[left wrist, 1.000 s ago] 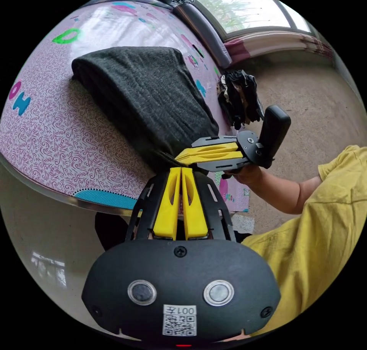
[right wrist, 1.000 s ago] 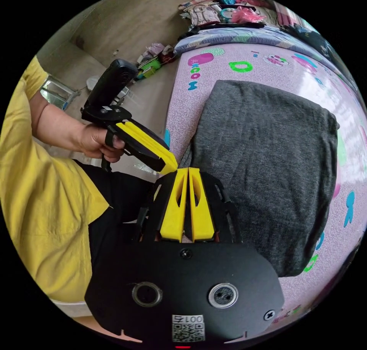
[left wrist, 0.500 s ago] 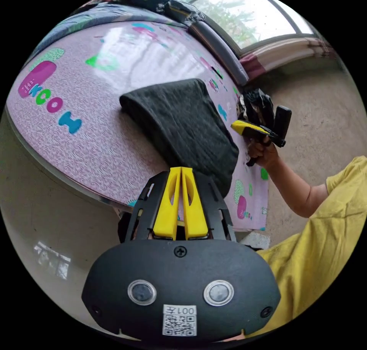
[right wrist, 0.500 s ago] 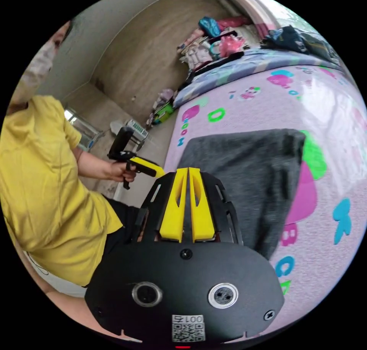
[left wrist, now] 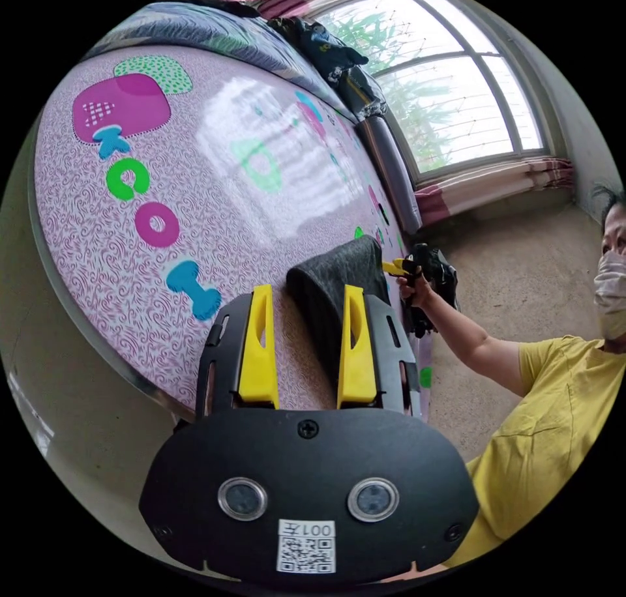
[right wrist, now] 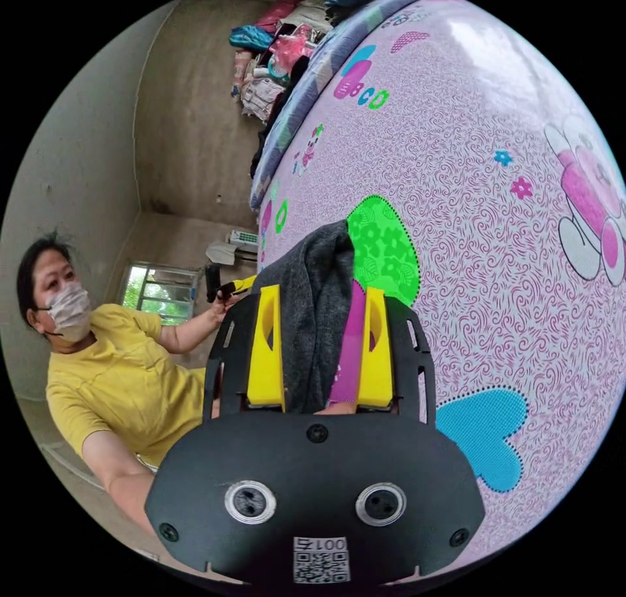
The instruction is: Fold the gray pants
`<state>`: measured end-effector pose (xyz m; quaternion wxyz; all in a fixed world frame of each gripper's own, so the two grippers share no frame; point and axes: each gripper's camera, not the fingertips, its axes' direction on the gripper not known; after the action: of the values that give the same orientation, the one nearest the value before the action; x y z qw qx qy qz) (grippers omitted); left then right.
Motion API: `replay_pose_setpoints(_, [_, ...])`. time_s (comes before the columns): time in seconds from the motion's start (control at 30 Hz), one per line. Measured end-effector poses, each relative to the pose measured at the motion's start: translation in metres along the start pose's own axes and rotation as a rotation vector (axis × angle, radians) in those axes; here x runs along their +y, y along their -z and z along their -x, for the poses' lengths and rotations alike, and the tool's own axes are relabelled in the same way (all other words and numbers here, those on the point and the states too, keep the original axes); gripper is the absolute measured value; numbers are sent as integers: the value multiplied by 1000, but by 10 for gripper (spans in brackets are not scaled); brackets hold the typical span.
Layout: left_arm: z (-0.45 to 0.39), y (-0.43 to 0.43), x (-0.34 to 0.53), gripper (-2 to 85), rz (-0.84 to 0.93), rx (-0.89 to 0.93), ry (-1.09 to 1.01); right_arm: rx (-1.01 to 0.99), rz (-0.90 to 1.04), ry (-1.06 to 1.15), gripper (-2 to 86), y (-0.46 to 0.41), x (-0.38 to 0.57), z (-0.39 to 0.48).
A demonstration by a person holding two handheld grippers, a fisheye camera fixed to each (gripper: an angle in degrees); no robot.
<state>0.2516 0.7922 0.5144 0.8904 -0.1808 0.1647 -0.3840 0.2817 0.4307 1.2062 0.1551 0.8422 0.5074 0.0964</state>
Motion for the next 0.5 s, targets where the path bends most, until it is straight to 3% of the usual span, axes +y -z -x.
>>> replay_pose_setpoints(0.5, [-7,-43,40,114,59,76,-77,-319,136,122,107,-29,-32,16])
